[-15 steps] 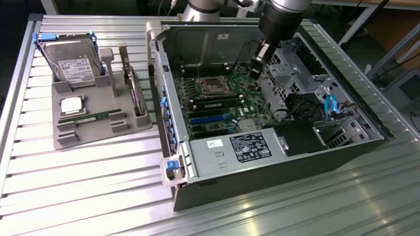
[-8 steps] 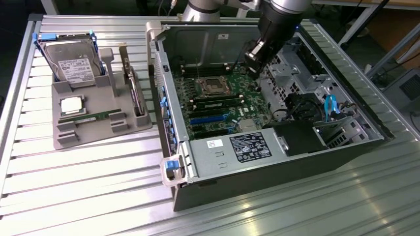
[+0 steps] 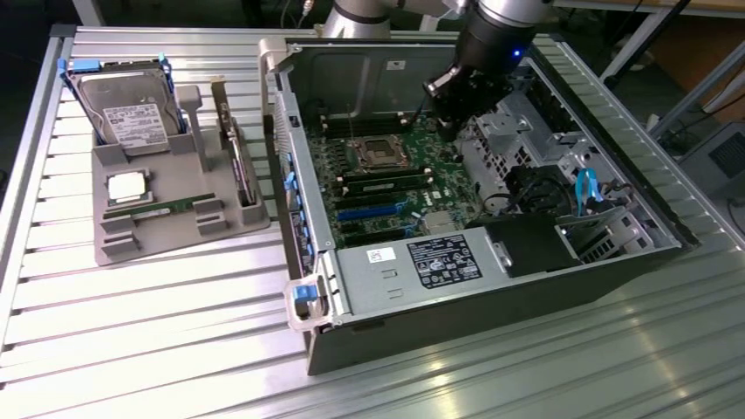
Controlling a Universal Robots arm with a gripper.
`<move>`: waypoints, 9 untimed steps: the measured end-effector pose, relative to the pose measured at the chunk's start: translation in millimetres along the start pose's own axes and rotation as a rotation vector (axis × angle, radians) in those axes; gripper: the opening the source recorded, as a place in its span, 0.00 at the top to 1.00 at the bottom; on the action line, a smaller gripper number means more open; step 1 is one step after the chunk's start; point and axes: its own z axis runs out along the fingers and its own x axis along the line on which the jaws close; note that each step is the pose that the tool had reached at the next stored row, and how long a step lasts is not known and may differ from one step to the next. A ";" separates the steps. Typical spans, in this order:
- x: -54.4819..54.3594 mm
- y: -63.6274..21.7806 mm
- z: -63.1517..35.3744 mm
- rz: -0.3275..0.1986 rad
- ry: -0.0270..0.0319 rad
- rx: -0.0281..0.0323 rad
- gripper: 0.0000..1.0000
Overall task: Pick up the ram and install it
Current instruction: 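Press down the ram until it locks into place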
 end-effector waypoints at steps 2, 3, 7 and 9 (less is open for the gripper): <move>0.0 0.0 0.4 0.091 0.0035 -0.0035 0.90; 0.0 0.0 0.6 0.122 0.0048 -0.0047 0.90; -0.1 0.1 1.6 0.269 0.0105 -0.0103 0.90; -0.1 0.1 1.6 0.275 0.0107 -0.0105 0.90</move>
